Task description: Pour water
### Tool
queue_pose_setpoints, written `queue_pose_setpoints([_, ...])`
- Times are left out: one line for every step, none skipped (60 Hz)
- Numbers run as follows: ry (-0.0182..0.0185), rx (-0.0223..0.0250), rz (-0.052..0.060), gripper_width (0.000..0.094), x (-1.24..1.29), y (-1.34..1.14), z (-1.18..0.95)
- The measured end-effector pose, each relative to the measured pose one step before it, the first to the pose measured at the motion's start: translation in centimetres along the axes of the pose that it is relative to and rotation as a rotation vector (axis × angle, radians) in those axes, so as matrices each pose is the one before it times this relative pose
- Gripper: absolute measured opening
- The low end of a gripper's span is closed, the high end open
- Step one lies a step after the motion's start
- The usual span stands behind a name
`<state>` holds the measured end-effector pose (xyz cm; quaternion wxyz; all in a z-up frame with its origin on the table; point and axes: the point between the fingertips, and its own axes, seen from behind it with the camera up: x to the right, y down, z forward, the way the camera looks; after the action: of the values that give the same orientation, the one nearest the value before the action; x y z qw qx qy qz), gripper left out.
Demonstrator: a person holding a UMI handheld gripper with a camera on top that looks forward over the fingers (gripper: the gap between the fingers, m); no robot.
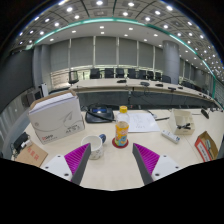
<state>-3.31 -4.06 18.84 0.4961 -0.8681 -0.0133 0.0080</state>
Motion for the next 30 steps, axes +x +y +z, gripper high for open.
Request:
queue_pose_setpoints([0.00221,-0.00588,0.0002,0.0861,-0.263,0.24,-1.116])
queue_pose_setpoints([0.00189,-0.00594,0.0018,0.0861,-0.286,0.265,-1.133])
queue_pose_setpoints([0.00078,-0.00797,0.002,0.086,-0.309,0.349,-1.139])
queue_pose_setpoints([-0.0003,-0.0097,0.0009,0.086,-0.318,0.385,-1.123])
queue_pose_setpoints([-0.00063,-0.01107,-0.0003,0.0861,-0.297,0.459,-1.107])
queue_pose_setpoints([-0.00091,-0.01064,0.0006,0.086,-0.044,0.335,-0.816])
queue_pose_setpoints([0.00074,-0.00444,0.0023,0.0862,-0.267,0.513,-1.047])
queue_pose_setpoints([-0.0005,-0.00428,0.0029,0.0862,-0.237,0.368,-1.003])
queue_pose_setpoints([-0.00202,-0.00213,0.0014,0.0863,-0.266,0.324,-0.932])
queue_pose_setpoints([-0.00183,-0.00198,-0.001,0.0864,-0.209,0.349,-0.883])
queue_pose_setpoints([0.00009,-0.0025,-0.0015,0.0862,-0.149,0.363,-0.825])
queue_pose_setpoints([0.00197,-0.00314,-0.0006,0.0861,-0.088,0.399,-0.802])
queue_pose_setpoints([0.00174,-0.00202,-0.0015,0.0862,-0.102,0.349,-0.748])
queue_pose_setpoints([0.00006,-0.00003,-0.004,0.0862,-0.093,0.318,-0.673])
queue_pose_setpoints([-0.00163,-0.00185,-0.0051,0.0863,0.048,0.054,-0.363])
queue_pose_setpoints([0.00119,0.00241,-0.0051,0.0862,-0.166,0.341,-0.737])
queue_pose_setpoints([0.00346,0.00029,-0.0044,0.0861,0.006,0.274,-0.56])
queue_pose_setpoints([0.0044,-0.00101,-0.0035,0.086,0.043,0.283,-0.545])
queue_pose_setpoints([0.00333,-0.0011,-0.0036,0.0861,0.041,0.271,-0.493])
queue_pose_setpoints([0.0021,-0.00033,-0.0046,0.0861,0.001,0.236,-0.46])
queue_pose_setpoints([0.00182,0.0006,-0.0043,0.086,-0.034,0.201,-0.406])
queue_pose_setpoints([0.00163,0.00037,-0.003,0.0861,-0.007,0.174,-0.396])
queue_pose_setpoints([-0.00146,0.00011,-0.0003,0.0859,0.009,0.123,-0.21])
queue_pose_setpoints([-0.00255,0.00047,0.0003,0.0862,-0.085,0.17,-0.374])
queue_pose_setpoints([-0.00217,0.00147,0.0006,0.0861,-0.059,0.128,-0.348])
queue_pose_setpoints([0.00013,0.00233,0.0006,0.086,-0.01,0.117,-0.294])
queue_pose_setpoints([0.0016,0.00163,0.0012,0.086,0.033,0.121,-0.239])
queue_pose_setpoints([0.00105,-0.00164,0.0001,0.0861,0.176,0.079,-0.142])
queue_pose_setpoints([0.00149,-0.00204,0.0012,0.086,0.044,0.148,-0.183])
queue_pose_setpoints([0.00213,-0.00158,0.0014,0.086,0.074,0.122,-0.168])
